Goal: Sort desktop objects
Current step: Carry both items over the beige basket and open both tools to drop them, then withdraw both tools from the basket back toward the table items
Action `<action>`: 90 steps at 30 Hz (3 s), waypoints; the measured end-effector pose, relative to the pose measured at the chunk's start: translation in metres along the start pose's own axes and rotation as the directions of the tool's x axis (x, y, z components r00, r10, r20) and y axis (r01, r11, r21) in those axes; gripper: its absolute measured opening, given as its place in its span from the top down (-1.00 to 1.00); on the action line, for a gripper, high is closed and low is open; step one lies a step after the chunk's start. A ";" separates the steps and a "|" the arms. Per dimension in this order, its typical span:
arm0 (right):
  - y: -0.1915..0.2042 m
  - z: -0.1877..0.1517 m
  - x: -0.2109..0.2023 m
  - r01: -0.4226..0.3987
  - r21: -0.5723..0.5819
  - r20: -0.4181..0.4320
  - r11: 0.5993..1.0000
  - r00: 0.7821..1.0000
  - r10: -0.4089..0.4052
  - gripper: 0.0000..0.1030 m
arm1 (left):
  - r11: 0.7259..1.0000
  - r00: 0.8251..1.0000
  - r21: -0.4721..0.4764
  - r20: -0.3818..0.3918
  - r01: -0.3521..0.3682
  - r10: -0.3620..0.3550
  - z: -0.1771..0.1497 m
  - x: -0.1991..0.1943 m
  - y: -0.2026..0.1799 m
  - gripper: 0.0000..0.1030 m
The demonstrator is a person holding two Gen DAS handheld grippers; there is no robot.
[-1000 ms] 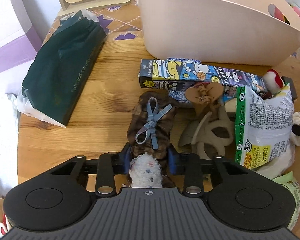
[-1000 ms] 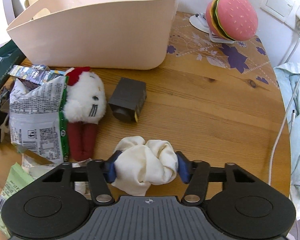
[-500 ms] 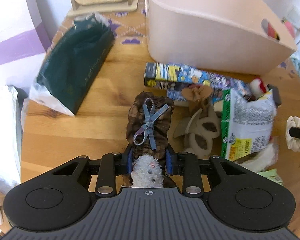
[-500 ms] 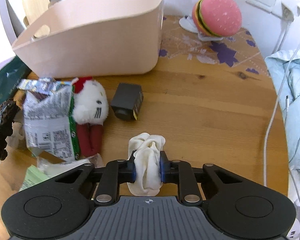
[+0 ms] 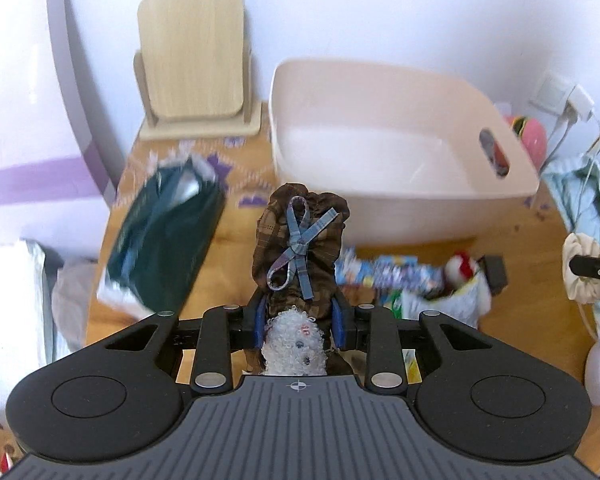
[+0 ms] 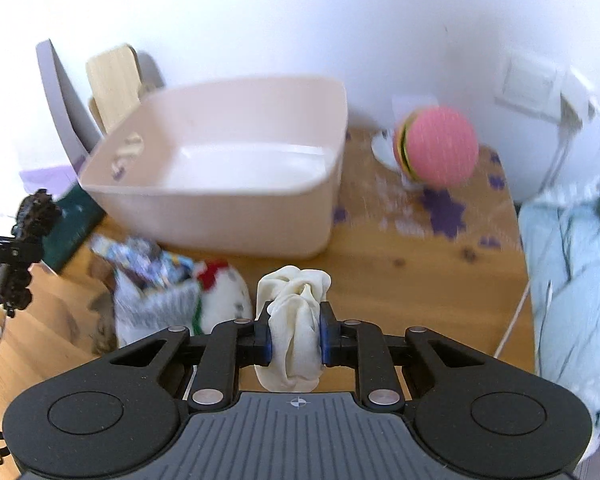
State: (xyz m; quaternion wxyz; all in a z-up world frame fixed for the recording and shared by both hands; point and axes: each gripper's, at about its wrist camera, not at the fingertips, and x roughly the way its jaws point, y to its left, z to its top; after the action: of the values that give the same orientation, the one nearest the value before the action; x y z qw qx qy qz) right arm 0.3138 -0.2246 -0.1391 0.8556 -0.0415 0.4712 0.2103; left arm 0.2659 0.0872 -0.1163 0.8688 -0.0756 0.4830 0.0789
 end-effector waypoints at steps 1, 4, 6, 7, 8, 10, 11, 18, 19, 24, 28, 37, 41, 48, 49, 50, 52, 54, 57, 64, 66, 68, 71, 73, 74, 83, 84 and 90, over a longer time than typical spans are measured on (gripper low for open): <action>0.001 0.005 -0.003 -0.006 -0.006 0.013 1.000 1.000 0.006 0.63 | 1.000 1.000 0.006 0.012 0.004 -0.004 0.005 -0.003 -0.002 0.40; 0.005 0.020 -0.012 -0.017 -0.024 0.049 1.000 0.999 0.019 0.63 | 1.000 0.999 0.030 0.045 0.009 -0.010 0.020 -0.009 -0.006 0.40; 0.006 0.028 -0.016 -0.019 -0.032 0.070 0.999 0.997 0.021 0.63 | 0.999 0.998 0.042 0.069 0.009 -0.012 0.029 -0.013 -0.009 0.40; 0.007 0.032 -0.017 -0.020 -0.035 0.079 0.999 0.997 0.023 0.63 | 0.999 0.997 0.047 0.081 0.010 -0.014 0.034 -0.017 -0.011 0.40; 0.008 0.036 -0.019 -0.022 -0.040 0.087 0.999 0.996 0.026 0.63 | 0.999 0.996 0.050 0.092 0.010 -0.015 0.039 -0.018 -0.012 0.40; 0.009 0.044 -0.020 -0.022 -0.048 0.101 0.999 0.994 0.027 0.63 | 0.998 0.994 0.057 0.109 0.010 -0.016 0.047 -0.019 -0.014 0.40; 0.010 0.048 -0.021 -0.023 -0.050 0.109 0.998 0.994 0.028 0.63 | 0.998 0.993 0.060 0.118 0.009 -0.016 0.052 -0.019 -0.014 0.40; 0.017 0.078 -0.015 -0.029 -0.075 0.152 0.997 0.988 0.040 0.63 | 0.998 0.988 0.058 0.152 0.015 -0.024 0.081 -0.007 -0.018 0.39; 0.019 0.082 -0.012 -0.030 -0.077 0.156 0.997 0.987 0.041 0.63 | 0.998 0.988 0.055 0.153 0.017 -0.025 0.085 -0.003 -0.019 0.40; 0.025 0.108 0.006 -0.028 -0.077 0.171 0.997 0.984 0.041 0.63 | 0.999 0.986 0.051 0.165 0.016 -0.024 0.103 0.016 -0.026 0.40; 0.028 0.124 0.029 -0.026 -0.075 0.156 0.997 0.987 0.037 0.63 | 0.999 0.988 0.034 0.149 0.024 -0.029 0.114 0.039 -0.032 0.40; 0.032 0.131 0.097 0.011 -0.076 0.043 0.997 0.999 -0.008 0.63 | 0.998 0.997 0.070 0.071 -0.004 -0.001 0.120 0.097 -0.047 0.40; 0.035 0.124 0.119 0.022 -0.088 -0.002 0.996 1.000 -0.022 0.63 | 0.994 1.000 0.110 0.020 -0.006 0.004 0.116 0.120 -0.059 0.40; 0.045 0.109 0.142 0.045 -0.156 -0.071 0.987 0.996 -0.057 0.63 | 0.979 0.998 0.199 -0.052 -0.031 0.042 0.102 0.151 -0.076 0.40; 0.047 0.107 0.145 0.047 -0.167 -0.079 0.985 0.995 -0.061 0.63 | 0.979 0.997 0.202 -0.059 -0.032 0.044 0.101 0.153 -0.076 0.40; 0.048 0.105 0.148 0.048 -0.178 -0.087 0.983 0.994 -0.065 0.62 | 0.978 0.997 0.205 -0.064 -0.033 0.047 0.101 0.155 -0.077 0.39; 0.051 0.101 0.153 0.053 -0.200 -0.099 0.978 0.992 -0.074 0.62 | 0.977 0.996 0.211 -0.074 -0.040 0.056 0.100 0.159 -0.077 0.39; 0.054 0.097 0.158 0.056 -0.215 -0.111 0.975 0.990 -0.082 0.60 | 0.977 0.994 0.208 -0.086 -0.043 0.063 0.099 0.162 -0.077 0.36; 0.054 0.094 0.163 0.060 -0.213 -0.125 0.975 0.988 -0.089 0.25 | 0.985 0.994 0.168 -0.092 -0.043 0.059 0.096 0.162 -0.073 0.23; 0.055 0.095 0.151 0.021 -0.191 -0.087 0.981 0.995 -0.038 -0.27 | 0.992 0.998 0.124 -0.045 -0.029 0.035 0.096 0.142 -0.073 -0.34; 0.056 0.094 0.139 0.029 -0.200 -0.058 0.979 0.997 -0.041 -0.68 | 0.993 0.999 0.117 -0.031 -0.028 0.031 0.095 0.133 -0.070 -0.37; 0.059 0.095 0.128 0.036 -0.207 -0.022 0.978 0.999 -0.041 -0.85 | 0.994 1.000 0.107 -0.007 -0.030 0.031 0.098 0.122 -0.066 -0.41; 0.057 0.092 0.111 0.032 -0.193 0.010 0.981 0.999 -0.030 -0.89 | 0.995 0.999 0.089 0.021 -0.033 0.031 0.103 0.107 -0.059 -0.43; 0.055 0.089 0.098 0.036 -0.174 0.034 0.984 0.999 -0.030 -0.92 | 0.997 0.999 0.072 0.038 -0.035 0.033 0.100 0.093 -0.055 -0.44; 0.053 0.086 0.091 0.037 -0.164 0.047 0.986 0.998 -0.030 -0.93 | 0.998 0.998 0.060 0.046 -0.036 0.033 0.096 0.084 -0.053 -0.44; 0.049 0.052 0.044 0.034 -0.042 0.088 0.999 0.996 -0.031 -0.99 | 0.999 0.998 0.035 0.053 -0.033 0.031 0.045 0.030 -0.039 -0.46; 0.049 0.044 0.041 0.030 -0.034 0.081 0.999 0.996 -0.028 -0.99 | 0.999 0.998 0.034 0.047 -0.031 0.029 0.038 0.026 -0.038 -0.46; 0.056 -0.007 0.024 0.012 0.004 0.015 1.000 1.000 -0.012 -1.00 | 0.995 0.999 0.086 0.005 -0.046 0.045 -0.002 0.017 -0.043 -0.46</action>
State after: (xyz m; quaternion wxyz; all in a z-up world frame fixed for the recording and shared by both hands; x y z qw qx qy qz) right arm 0.2972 -0.1676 -0.1556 0.8604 -0.0409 0.4650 0.2045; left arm 0.2818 0.0461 -0.1293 0.8699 -0.0268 0.4863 0.0778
